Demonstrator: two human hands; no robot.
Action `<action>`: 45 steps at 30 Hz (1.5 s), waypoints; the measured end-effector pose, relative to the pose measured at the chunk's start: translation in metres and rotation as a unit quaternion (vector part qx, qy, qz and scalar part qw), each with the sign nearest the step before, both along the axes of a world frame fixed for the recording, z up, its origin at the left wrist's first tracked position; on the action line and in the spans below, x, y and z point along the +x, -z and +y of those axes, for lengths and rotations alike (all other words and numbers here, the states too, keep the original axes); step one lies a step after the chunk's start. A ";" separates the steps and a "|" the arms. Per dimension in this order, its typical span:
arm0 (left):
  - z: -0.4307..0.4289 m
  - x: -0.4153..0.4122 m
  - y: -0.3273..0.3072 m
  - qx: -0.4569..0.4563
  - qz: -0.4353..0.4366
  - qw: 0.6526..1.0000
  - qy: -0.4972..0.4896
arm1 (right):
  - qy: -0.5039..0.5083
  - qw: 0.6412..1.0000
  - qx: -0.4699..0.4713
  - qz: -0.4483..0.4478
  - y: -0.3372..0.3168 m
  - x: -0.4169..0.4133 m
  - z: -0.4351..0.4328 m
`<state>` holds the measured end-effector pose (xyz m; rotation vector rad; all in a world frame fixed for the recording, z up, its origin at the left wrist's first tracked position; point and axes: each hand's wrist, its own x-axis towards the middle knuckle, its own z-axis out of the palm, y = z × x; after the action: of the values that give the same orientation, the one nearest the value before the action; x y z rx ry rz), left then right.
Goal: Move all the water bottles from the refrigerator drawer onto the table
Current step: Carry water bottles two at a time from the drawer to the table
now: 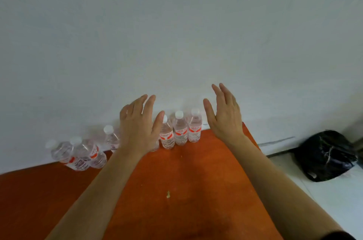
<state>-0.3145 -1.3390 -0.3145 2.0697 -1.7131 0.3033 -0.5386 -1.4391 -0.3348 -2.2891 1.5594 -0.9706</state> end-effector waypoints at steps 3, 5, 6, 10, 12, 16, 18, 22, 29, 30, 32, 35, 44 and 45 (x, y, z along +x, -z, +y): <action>0.037 -0.004 -0.002 -0.009 -0.001 1.000 0.018 | 0.028 0.998 -0.021 0.047 -0.007 -0.015 0.051; 0.050 -0.019 0.001 0.000 0.010 0.999 0.047 | 0.057 0.994 -0.027 0.085 -0.004 -0.034 0.082; 0.055 -0.030 0.001 0.007 0.016 0.998 0.063 | 0.074 0.992 -0.028 0.101 -0.003 -0.046 0.096; 0.065 -0.084 -0.005 0.029 0.012 0.991 0.127 | 0.146 0.979 -0.029 0.136 -0.009 -0.104 0.143; 0.068 -0.117 -0.012 0.029 0.001 0.986 0.163 | 0.194 0.970 -0.035 0.143 -0.016 -0.139 0.166; 0.079 -0.192 -0.034 0.010 -0.004 0.971 0.237 | 0.290 0.945 -0.052 0.144 -0.036 -0.209 0.221; 0.091 -0.235 -0.044 -0.008 -0.001 0.959 0.283 | 0.332 0.932 -0.061 0.133 -0.045 -0.245 0.256; 0.134 -0.329 -0.061 -0.047 -0.024 0.927 0.372 | 0.407 0.905 -0.064 0.109 -0.056 -0.320 0.340; 0.289 -0.506 -0.060 -0.027 0.009 0.864 0.503 | 0.527 0.843 -0.044 0.100 -0.045 -0.454 0.558; 0.318 -0.530 -0.056 -0.022 0.014 0.851 0.525 | 0.547 0.830 -0.031 0.103 -0.042 -0.472 0.594; 0.382 -0.583 -0.049 -0.016 0.003 0.818 0.575 | 0.594 0.798 -0.017 0.101 -0.034 -0.510 0.672; 0.466 -0.650 -0.042 0.000 0.011 0.769 0.639 | 0.657 0.749 -0.006 0.092 -0.030 -0.558 0.769; 0.582 -0.836 -0.013 0.008 -0.022 0.686 0.727 | 0.751 0.657 0.031 0.059 0.005 -0.677 0.918; 0.587 -0.859 -0.006 0.006 -0.027 0.682 0.731 | 0.756 0.651 0.038 0.056 0.011 -0.694 0.926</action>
<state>-1.1732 -0.7519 -0.3085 0.1547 -2.7128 -0.1883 -1.2327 -0.5135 -0.3455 -0.4265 3.3842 -0.8158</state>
